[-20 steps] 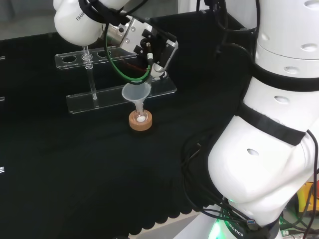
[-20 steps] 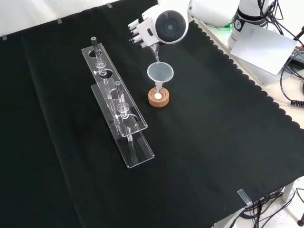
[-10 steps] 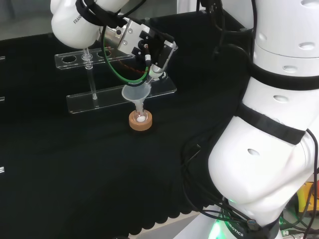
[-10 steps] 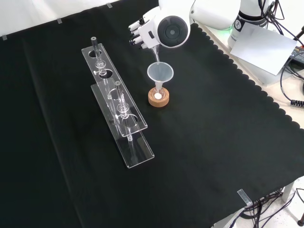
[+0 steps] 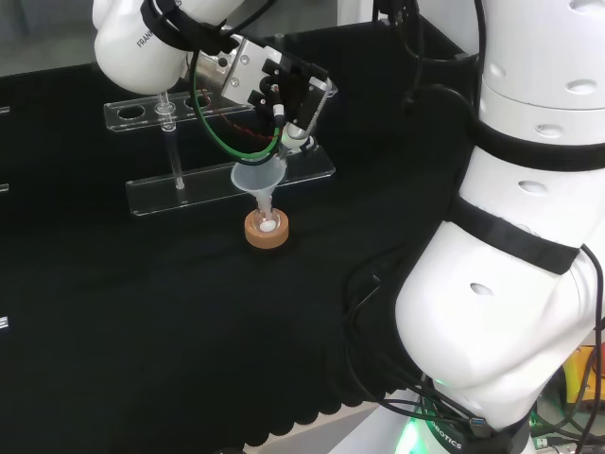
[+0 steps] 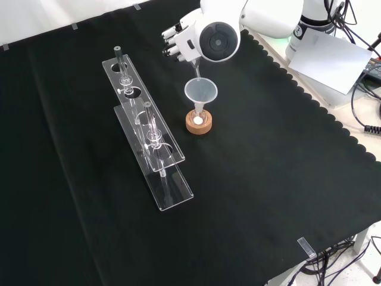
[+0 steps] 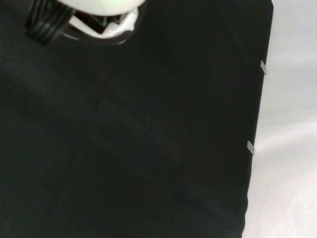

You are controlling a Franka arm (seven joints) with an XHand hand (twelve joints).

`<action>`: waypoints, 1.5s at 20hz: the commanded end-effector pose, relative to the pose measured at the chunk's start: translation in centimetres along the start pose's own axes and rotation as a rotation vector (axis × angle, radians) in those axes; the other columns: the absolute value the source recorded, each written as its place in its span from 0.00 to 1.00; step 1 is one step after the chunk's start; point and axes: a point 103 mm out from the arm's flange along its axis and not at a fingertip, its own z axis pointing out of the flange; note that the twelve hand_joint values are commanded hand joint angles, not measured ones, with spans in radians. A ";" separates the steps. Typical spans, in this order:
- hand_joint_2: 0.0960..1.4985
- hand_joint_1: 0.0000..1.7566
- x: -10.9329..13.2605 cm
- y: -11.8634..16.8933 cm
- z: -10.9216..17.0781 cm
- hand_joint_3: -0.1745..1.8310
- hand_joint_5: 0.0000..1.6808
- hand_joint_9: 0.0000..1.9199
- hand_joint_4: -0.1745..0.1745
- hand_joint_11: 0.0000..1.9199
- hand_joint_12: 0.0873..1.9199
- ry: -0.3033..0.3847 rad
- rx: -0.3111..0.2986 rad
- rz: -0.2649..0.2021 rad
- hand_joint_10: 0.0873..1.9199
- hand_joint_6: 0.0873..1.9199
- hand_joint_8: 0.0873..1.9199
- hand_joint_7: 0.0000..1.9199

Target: Pour all the NaCl from the weighing funnel into the round-bottom flask.

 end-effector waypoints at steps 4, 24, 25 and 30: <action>0.44 0.63 0.0 0.0 0.0 0.39 0.70 0.38 1.00 0.31 0.63 -0.006 0.004 0.001 0.23 0.39 0.30 0.25; 0.44 0.63 -0.8 0.3 1.2 0.39 0.70 0.38 1.00 0.31 0.63 0.107 -0.006 -0.019 0.23 0.39 0.30 0.24; 0.44 0.63 -0.9 0.4 1.5 0.39 0.70 0.38 1.00 0.31 0.63 0.127 -0.006 -0.023 0.23 0.39 0.30 0.24; 0.44 0.63 -1.5 0.9 2.7 0.39 0.70 0.38 1.00 0.31 0.63 0.255 -0.005 -0.050 0.23 0.39 0.30 0.24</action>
